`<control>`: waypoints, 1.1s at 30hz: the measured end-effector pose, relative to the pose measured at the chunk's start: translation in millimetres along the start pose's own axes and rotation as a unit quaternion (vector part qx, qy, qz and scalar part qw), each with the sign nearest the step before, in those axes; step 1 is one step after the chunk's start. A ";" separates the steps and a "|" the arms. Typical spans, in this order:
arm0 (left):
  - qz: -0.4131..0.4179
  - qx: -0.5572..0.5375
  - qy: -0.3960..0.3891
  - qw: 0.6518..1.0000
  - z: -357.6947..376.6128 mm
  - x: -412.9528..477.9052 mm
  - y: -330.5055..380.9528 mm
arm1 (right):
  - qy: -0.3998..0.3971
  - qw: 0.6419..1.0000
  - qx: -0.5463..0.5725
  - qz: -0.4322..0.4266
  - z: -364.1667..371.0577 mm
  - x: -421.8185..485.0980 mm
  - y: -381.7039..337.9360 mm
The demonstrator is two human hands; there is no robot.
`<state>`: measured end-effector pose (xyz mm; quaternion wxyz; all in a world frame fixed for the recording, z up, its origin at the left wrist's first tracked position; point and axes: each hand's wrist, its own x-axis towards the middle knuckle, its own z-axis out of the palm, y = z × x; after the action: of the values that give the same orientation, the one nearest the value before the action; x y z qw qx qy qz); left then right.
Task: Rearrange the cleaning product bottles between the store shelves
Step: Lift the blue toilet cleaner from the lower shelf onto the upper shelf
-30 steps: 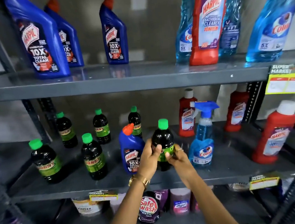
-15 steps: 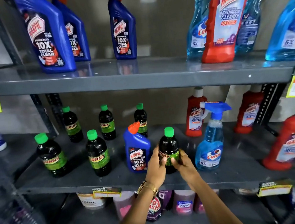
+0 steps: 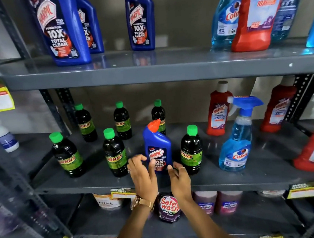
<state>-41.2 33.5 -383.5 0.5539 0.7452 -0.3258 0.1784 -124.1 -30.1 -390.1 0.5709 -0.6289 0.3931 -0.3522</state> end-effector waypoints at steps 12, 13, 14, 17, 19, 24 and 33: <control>-0.189 -0.189 -0.214 0.940 2.9 12.0 -31.3 | 0.003 0.998 -0.010 -0.060 19.9 15.1 1.7; -0.188 -0.185 -0.221 0.939 -2.6 10.1 -31.6 | -0.003 0.998 -0.013 -0.061 18.5 12.3 4.5; -0.185 -0.183 -0.225 0.939 -5.6 7.0 -32.9 | -0.006 0.998 -0.016 -0.062 16.0 9.7 8.0; -0.185 -0.174 -0.219 0.942 -17.8 -7.8 -28.9 | -0.010 0.997 -0.021 -0.068 9.5 -5.8 15.3; -0.182 -0.169 -0.202 0.947 -27.2 -22.1 -20.5 | -0.007 0.996 -0.025 -0.080 6.7 -25.2 18.1; -0.135 -0.179 -0.136 0.965 -51.8 -34.3 15.1 | 0.004 0.990 0.003 -0.138 -5.9 -65.6 -7.8; 0.036 -0.235 -0.044 0.970 -105.7 38.7 135.4 | -0.003 0.946 0.095 -0.311 -42.0 -87.1 -150.3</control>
<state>-95.7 98.3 -229.2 0.6916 0.5891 -0.4094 0.0843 -186.2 35.3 -235.8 0.4915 -0.6639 0.1409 -0.5456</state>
